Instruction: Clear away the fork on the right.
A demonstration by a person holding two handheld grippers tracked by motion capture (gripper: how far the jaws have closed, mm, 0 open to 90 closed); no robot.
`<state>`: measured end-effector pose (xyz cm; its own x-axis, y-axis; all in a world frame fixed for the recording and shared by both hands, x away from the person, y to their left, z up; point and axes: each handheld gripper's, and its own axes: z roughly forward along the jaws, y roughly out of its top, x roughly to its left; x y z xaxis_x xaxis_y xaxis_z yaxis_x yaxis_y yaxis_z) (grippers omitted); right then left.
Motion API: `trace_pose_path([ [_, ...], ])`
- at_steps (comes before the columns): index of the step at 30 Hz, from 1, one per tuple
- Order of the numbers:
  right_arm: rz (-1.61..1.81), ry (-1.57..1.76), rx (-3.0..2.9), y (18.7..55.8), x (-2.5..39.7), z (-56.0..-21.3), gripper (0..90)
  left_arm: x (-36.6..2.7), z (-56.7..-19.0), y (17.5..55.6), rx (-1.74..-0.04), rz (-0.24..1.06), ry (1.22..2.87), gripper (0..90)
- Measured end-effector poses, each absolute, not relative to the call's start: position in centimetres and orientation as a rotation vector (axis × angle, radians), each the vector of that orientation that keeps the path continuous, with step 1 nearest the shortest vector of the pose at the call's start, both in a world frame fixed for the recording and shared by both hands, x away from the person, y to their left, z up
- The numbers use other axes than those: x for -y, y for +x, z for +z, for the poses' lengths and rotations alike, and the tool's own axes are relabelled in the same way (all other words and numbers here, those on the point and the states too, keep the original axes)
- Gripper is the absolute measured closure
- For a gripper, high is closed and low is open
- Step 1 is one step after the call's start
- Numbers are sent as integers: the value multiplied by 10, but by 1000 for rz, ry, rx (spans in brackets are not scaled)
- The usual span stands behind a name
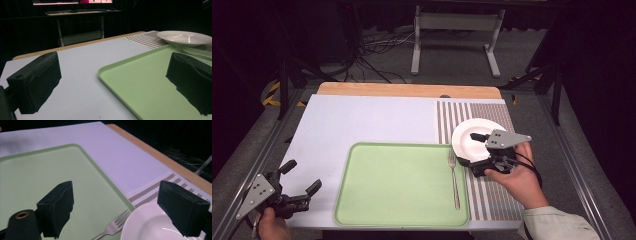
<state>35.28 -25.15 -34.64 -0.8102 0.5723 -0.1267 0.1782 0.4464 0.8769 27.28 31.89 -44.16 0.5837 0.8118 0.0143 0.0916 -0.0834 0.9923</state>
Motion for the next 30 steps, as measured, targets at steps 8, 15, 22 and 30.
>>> trace_pose_path([
  [8, 1435, 649, -2170, 338, 286, -352, 140, -317, -441, 275, -782, 710, 1559, 3],
  [15, 1542, 671, -2049, 324, 321, -368, 135, -316, -440, 275, -777, 712, 1558, 3],
  [22, 1572, 709, -1970, 314, 351, -399, 136, -317, -441, 275, -782, 713, 1555, 3],
  [30, 1527, 774, -1965, 307, 367, -432, 142, -318, -442, 275, -787, 710, 1547, 3],
])
